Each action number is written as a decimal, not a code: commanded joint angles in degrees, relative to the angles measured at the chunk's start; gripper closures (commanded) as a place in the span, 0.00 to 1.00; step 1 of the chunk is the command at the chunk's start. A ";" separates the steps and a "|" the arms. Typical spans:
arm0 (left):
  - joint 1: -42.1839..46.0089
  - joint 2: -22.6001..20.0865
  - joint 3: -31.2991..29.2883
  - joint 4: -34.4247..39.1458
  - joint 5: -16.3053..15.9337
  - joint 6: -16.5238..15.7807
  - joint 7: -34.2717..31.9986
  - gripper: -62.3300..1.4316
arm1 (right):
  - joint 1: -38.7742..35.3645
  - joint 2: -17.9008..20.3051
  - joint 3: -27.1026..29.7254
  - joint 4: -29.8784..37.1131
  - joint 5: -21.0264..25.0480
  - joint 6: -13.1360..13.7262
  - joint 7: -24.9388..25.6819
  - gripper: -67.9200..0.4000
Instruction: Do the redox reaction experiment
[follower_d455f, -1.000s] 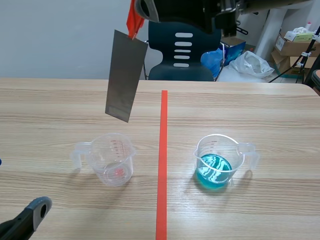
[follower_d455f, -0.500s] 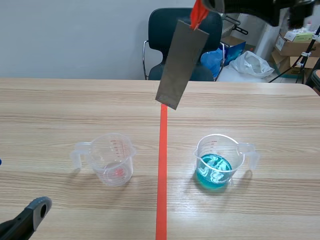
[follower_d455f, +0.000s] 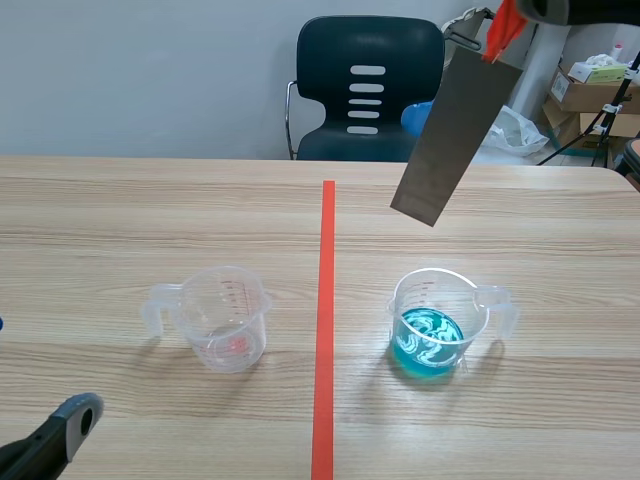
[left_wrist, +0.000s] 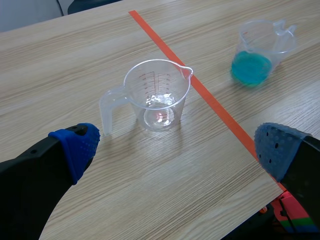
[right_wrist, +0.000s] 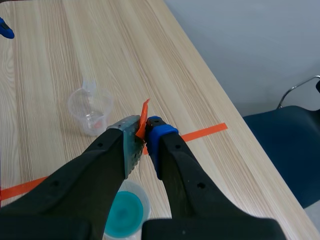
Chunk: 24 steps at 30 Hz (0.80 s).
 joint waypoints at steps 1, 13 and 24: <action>0.26 0.31 -0.17 1.05 -0.33 -0.15 -0.76 0.00 | 1.27 1.44 1.14 0.26 0.85 -0.13 1.27 0.98; 0.24 0.31 -0.17 1.05 -0.33 -0.15 -0.76 0.00 | -1.77 5.86 1.14 -0.52 5.38 0.04 3.82 0.98; 0.11 0.31 -0.17 1.05 -0.33 -0.15 -0.79 0.00 | -4.28 6.14 1.14 -2.23 7.04 -0.87 0.74 0.98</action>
